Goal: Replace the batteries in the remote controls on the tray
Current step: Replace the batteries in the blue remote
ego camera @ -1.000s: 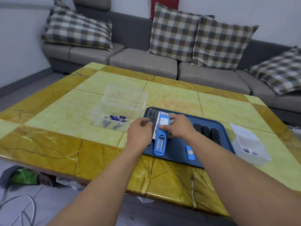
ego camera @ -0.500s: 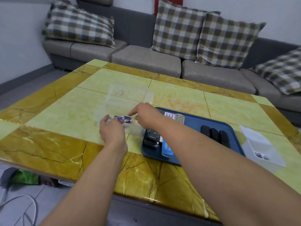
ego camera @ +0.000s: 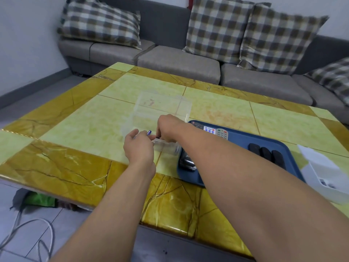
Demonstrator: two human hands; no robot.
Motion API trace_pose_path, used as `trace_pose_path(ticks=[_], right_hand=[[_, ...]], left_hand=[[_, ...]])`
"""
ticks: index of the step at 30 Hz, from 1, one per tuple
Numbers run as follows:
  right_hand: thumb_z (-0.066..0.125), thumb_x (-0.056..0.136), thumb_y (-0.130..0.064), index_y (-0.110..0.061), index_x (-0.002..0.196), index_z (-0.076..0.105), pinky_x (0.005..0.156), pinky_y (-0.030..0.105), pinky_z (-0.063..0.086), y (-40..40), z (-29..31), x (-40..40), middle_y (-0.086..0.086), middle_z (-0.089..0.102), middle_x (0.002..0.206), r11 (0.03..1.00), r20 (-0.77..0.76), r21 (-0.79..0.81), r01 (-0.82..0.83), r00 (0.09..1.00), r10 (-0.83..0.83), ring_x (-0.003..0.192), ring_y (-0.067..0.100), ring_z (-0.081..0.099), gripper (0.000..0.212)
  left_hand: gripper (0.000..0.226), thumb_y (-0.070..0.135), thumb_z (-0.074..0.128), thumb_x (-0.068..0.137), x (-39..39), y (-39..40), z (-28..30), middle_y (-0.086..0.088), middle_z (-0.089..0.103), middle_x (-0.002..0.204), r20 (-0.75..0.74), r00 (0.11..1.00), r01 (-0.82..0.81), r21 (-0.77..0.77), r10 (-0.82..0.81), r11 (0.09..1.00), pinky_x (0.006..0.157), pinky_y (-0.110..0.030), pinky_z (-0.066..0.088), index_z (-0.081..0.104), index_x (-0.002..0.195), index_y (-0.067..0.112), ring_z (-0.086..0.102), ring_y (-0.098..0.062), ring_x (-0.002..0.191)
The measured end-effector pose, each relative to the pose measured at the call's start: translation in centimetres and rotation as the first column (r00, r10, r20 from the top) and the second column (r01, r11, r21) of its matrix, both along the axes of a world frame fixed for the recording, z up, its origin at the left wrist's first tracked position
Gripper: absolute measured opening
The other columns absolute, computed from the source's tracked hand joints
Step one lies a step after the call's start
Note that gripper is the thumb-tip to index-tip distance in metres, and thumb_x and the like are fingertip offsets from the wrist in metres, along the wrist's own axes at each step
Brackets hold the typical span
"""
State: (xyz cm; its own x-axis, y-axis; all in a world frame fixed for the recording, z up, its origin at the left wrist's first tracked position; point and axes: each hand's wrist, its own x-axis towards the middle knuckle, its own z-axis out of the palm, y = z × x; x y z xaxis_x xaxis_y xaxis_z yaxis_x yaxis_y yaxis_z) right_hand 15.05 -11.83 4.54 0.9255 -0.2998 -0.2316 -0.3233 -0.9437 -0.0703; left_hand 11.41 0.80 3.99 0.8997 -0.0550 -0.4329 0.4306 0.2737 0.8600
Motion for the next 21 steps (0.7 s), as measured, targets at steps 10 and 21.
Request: trace_pose_path(ticks=[10, 21], right_hand=[[0.065, 0.090, -0.028, -0.028, 0.099, 0.065, 0.080, 0.041, 0.058, -2.2, 4.9, -5.7, -0.005, 0.073, 0.093, 0.953, 0.421, 0.282, 0.113, 0.878, -0.229, 0.084, 0.021, 0.069, 0.009], [0.056, 0.099, -0.008, -0.009, 0.102, 0.067, 0.065, 0.022, 0.051, -4.2, 1.6, -23.5, 0.008, 0.073, 0.089, -0.319, -0.215, 0.925, -0.207, 0.406, -0.888, 0.075, 0.016, 0.064, 0.011]], left_hand=[[0.020, 0.018, 0.056, 0.098, -1.7, -0.2, 0.5, 0.004, 0.071, 0.086, 0.241, 0.964, 0.078, 0.164, -0.116, 0.983, 0.066, -0.030, 0.046, 0.061, 0.117, 0.023, 0.066, -0.016, 0.080], [0.067, 0.055, 0.063, 0.089, -11.2, -6.5, -0.5, -0.007, 0.048, 0.139, 0.050, 0.424, 0.092, 0.991, -0.904, 0.098, 0.099, -0.042, 0.045, 0.039, 0.139, 0.017, 0.051, -0.030, 0.130]])
